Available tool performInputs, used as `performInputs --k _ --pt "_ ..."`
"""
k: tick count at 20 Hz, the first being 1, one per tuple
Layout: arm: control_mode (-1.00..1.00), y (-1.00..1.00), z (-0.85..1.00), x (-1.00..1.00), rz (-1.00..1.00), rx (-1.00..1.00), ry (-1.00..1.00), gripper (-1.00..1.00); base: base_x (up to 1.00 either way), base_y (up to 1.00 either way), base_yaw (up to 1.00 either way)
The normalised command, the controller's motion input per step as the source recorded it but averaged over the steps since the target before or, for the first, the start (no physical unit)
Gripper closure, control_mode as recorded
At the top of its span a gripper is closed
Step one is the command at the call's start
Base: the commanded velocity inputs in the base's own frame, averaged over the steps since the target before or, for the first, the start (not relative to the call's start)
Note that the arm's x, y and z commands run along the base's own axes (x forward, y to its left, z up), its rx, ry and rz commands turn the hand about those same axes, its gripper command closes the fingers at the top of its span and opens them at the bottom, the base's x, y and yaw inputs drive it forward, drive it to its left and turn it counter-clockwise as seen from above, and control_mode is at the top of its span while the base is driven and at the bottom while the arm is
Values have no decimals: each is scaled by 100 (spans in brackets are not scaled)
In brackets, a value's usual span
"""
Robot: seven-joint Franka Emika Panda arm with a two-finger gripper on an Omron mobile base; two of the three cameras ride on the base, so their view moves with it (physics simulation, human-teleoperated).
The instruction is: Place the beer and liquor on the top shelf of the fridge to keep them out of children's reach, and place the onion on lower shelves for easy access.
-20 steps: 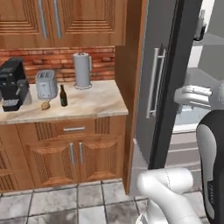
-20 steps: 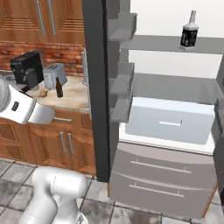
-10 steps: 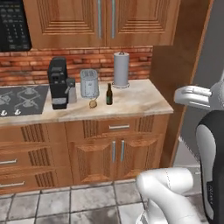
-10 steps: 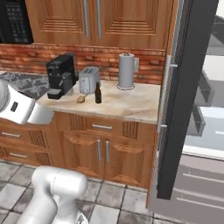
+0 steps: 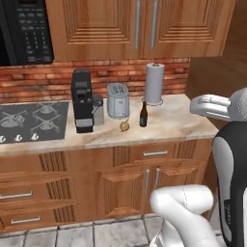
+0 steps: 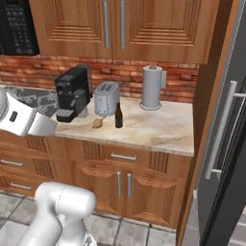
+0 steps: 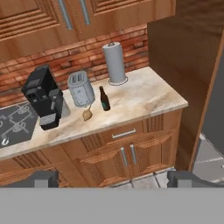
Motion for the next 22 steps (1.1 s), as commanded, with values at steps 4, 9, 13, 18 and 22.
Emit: performInputs --k 4,9,13,18,22 --pt "100 0 0 0 0 0 0 -100 71 15 0" --pt "100 0 0 0 0 0 0 -100 58 20 0" --pt "100 0 0 0 0 0 0 -100 39 23 0" --pt "-100 2 -5 5 0 -1 0 -100 20 15 0" --pt "-100 4 -33 35 0 -1 0 -100 0 0 0"
